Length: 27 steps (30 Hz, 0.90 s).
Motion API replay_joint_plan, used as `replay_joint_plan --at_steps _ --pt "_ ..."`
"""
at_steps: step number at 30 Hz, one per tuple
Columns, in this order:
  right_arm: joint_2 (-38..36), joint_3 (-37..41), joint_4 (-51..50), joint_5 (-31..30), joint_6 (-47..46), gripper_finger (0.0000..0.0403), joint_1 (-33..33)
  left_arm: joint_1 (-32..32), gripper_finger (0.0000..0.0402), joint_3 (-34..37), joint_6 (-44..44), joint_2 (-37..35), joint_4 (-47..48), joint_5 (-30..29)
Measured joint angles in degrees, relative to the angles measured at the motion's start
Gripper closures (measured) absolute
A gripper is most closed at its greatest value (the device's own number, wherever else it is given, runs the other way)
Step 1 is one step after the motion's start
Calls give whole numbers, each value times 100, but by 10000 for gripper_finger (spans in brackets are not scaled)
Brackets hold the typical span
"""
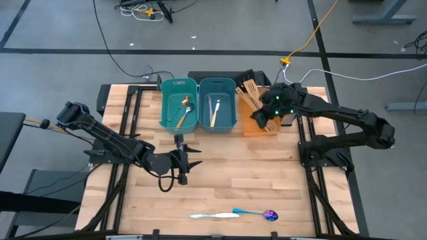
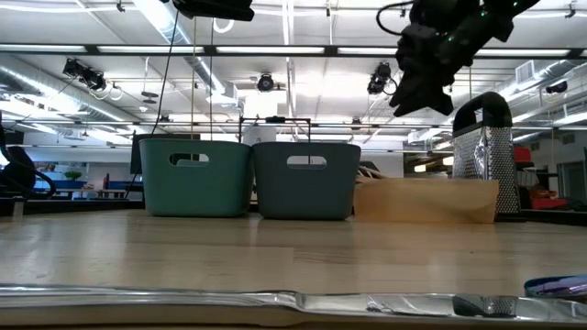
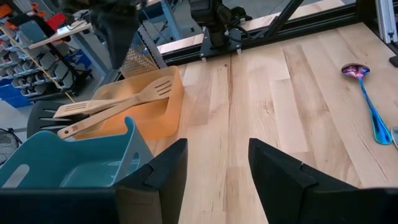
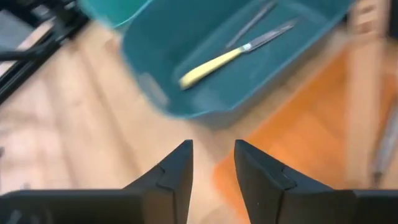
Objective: Pick & Place Kitchen Items
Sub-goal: Put the blue spoon into the green bin
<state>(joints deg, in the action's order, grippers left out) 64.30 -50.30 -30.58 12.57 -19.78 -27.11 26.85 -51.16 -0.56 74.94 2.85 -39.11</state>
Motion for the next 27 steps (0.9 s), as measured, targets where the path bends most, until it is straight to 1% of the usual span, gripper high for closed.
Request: replay_joint_plan --at_steps 10,17,21,27 --pt "-62 0 -24 56 -475 275 1279 0 225 4 -2 0 -1 -2" --pt "-59 0 168 32 -1016 275 2254 0 225 4 0 0 -2 -2" --pt "-59 0 272 -217 -1344 275 2896 0 225 4 7 0 -2 -1" --pt "-56 0 279 -823 -2034 275 3888 0 225 4 168 0 0 -2"
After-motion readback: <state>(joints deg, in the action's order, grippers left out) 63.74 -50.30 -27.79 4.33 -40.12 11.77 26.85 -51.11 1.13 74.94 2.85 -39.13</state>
